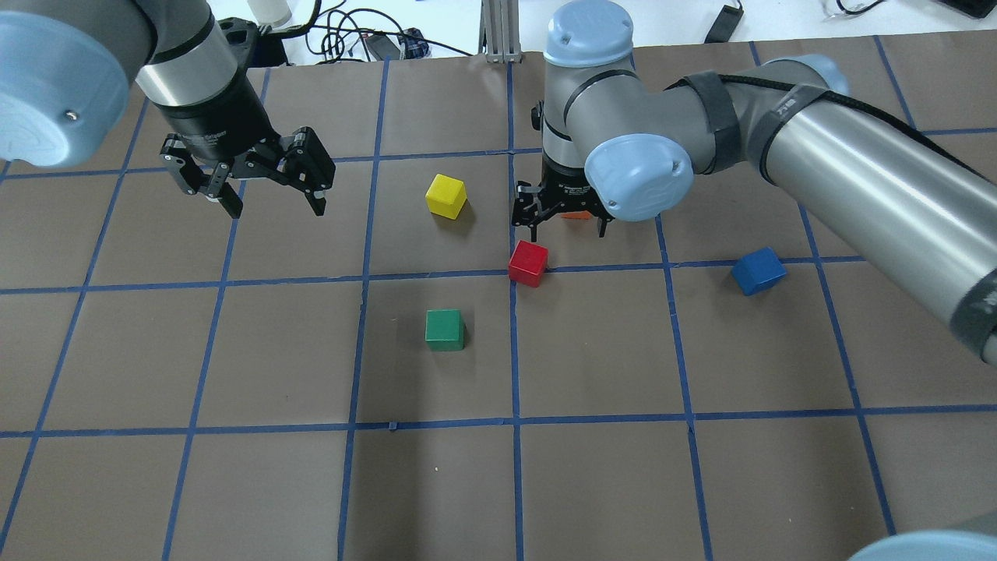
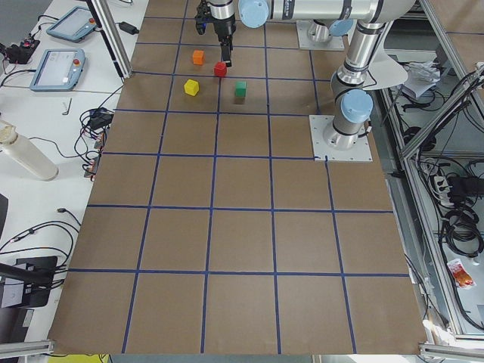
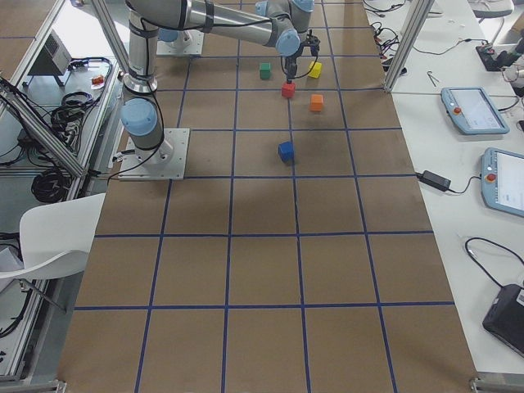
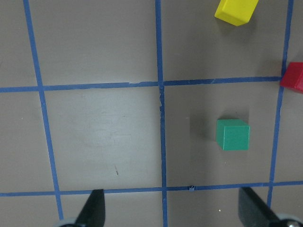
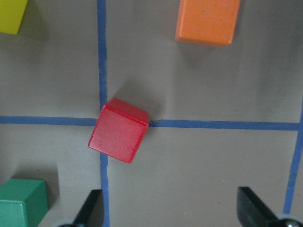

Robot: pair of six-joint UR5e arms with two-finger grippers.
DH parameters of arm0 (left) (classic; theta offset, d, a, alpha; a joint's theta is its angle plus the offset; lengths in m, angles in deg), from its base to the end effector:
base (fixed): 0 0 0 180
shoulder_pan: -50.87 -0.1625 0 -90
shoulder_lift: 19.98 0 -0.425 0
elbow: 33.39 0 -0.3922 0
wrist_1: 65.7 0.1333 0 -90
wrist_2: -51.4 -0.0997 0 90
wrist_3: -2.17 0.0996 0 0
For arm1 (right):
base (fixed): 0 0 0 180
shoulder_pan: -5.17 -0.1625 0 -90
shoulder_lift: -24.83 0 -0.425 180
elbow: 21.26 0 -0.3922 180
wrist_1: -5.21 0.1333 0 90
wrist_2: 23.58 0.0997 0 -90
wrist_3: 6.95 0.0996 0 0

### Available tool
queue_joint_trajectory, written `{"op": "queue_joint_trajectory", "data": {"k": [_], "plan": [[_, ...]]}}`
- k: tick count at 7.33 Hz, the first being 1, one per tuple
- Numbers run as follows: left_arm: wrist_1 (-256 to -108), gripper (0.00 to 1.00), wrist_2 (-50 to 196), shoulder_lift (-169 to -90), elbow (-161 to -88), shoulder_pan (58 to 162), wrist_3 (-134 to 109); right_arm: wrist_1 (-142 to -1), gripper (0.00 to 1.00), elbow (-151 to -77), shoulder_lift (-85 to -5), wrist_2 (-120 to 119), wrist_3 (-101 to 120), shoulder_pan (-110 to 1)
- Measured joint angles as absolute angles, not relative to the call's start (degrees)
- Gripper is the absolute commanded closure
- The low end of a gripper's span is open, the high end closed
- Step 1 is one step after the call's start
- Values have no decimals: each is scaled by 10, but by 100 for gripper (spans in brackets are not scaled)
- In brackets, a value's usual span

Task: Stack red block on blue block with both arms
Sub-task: 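Lower the right gripper over the red cube while the left arm returns to rest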

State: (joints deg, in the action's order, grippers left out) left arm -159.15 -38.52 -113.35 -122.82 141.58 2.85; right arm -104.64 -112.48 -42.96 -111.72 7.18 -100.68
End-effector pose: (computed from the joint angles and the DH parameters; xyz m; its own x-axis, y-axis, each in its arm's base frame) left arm -0.1397 -0.5033 0.4577 -0.9997 0.0240 0.0027 0.0242 0.9938 0.1088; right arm 0.2990 -0.5532 0.2944 -0.9995 -0.0284 -0.0162 -0.0295 0.9972 0.0685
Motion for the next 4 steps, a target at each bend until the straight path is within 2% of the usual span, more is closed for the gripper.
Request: {"op": "queue_joint_trajectory", "data": {"k": [4], "plan": [[-1564, 0, -385, -1124, -1263, 1434, 32, -1113, 0, -1122, -360, -1099, 182, -1034]]}}
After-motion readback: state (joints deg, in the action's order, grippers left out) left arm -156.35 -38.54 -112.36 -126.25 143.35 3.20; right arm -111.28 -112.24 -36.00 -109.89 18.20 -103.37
